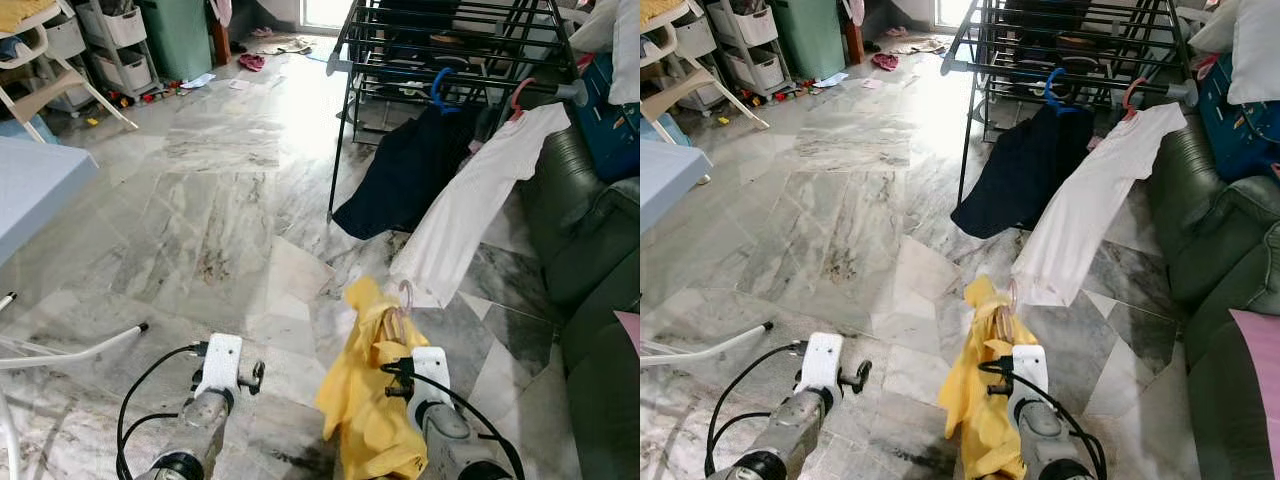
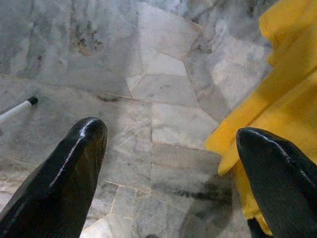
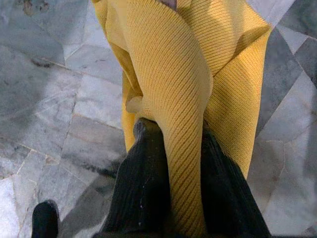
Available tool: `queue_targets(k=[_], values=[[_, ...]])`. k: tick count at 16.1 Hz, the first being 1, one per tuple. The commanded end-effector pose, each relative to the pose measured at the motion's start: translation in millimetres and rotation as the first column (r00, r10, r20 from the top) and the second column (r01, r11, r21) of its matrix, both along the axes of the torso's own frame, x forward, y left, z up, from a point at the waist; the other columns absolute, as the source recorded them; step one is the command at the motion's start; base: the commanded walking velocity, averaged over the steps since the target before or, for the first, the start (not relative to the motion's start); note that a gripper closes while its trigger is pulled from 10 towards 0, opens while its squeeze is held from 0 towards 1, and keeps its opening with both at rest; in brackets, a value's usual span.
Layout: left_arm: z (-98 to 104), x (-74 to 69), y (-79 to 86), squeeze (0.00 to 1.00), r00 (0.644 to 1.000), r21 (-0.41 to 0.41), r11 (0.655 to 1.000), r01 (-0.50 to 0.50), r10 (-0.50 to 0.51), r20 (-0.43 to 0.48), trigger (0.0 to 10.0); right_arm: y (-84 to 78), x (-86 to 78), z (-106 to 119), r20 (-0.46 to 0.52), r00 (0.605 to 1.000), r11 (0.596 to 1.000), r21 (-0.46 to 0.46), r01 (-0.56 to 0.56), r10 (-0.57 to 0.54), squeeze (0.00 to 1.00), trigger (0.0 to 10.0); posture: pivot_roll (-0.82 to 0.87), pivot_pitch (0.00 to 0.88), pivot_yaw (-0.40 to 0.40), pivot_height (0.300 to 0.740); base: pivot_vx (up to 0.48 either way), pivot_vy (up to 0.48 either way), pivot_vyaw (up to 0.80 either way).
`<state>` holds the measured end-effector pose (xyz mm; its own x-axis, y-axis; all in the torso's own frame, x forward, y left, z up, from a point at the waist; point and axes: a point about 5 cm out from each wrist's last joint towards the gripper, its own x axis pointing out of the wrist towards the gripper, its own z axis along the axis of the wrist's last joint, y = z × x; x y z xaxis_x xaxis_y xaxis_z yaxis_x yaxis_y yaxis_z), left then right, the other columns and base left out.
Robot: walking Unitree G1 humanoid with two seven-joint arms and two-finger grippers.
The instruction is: Hang hanger
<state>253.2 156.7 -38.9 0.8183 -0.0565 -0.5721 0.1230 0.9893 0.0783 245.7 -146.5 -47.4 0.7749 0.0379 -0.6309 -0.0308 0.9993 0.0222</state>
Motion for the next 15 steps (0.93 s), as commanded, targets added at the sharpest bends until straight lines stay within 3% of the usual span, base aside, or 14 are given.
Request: queue_targets(k=[1,6,15], values=[[-4.2,-5.5,3.3,0.00,1.000,0.016,1.000,0.016,-0.016,-0.027,10.0,-0.7,-2.6,-1.8,-0.009,1.000,1.000,-0.006,0.006,-0.006,0.00,10.0,-0.03,0.051,-0.034,0.740,0.000,0.000,0.00],[-13.7,-19.4,18.4,0.00,0.996,0.047,0.999,0.003,0.001,-0.091,10.0,-5.5,-11.6,-8.1,-0.041,0.999,1.000,-0.012,0.025,-0.026,0.00,10.0,-0.03,0.053,-0.026,0.740,0.000,0.000,0.00],[-23.2,-32.7,22.7,0.00,0.987,0.081,0.997,0.013,0.000,-0.162,10.0,-13.6,-18.2,-12.6,-0.077,0.997,0.999,-0.035,0.029,-0.031,0.00,10.0,-0.03,0.054,-0.028,0.740,0.000,0.000,0.00]])
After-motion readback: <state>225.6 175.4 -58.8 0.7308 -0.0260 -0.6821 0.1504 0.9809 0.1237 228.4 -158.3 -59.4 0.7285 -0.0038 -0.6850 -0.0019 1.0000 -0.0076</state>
